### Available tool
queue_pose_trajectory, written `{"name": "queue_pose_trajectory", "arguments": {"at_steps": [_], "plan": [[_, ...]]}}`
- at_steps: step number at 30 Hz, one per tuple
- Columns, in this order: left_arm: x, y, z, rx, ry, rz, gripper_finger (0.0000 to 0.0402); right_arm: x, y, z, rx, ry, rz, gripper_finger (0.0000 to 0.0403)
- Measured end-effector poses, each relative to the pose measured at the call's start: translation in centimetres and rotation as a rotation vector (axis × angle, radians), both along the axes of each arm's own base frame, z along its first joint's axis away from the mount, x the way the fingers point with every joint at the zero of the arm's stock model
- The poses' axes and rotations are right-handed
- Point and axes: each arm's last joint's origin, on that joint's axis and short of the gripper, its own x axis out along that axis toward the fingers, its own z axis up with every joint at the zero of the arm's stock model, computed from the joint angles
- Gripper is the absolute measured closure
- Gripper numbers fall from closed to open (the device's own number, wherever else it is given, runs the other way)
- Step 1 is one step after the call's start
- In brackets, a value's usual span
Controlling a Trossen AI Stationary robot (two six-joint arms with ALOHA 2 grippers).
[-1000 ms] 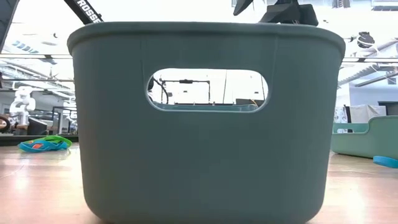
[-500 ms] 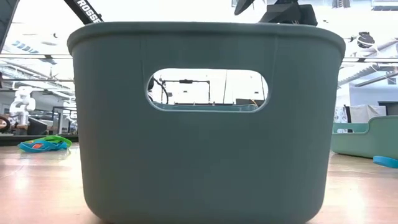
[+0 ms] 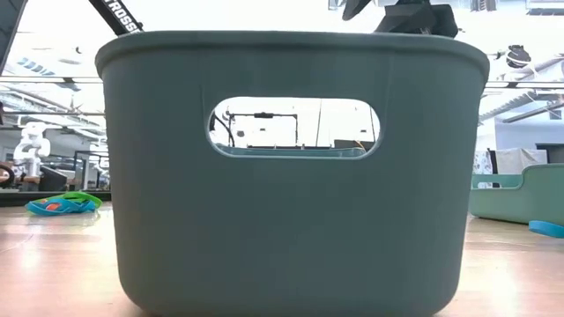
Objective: Sort rubber bands into baskets
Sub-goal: Put the orange rubber band into the orange bin
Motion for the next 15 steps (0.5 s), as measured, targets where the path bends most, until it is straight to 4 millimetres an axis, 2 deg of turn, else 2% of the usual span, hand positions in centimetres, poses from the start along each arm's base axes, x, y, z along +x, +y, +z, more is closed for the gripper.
{"name": "queue_pose_trajectory", "arguments": {"at_steps": [6, 15], "plan": [[-0.02, -0.02, -0.03, -0.001, 0.001, 0.002, 0.0267, -0.17, 0.26, -0.06, -0.002, 0.009, 0.007, 0.0218], [0.01, -0.01, -0.03, 0.001, -0.001, 0.003, 0.0329, -0.18, 0.28, -0.06, -0.003, 0.01, 0.009, 0.0218]]}}
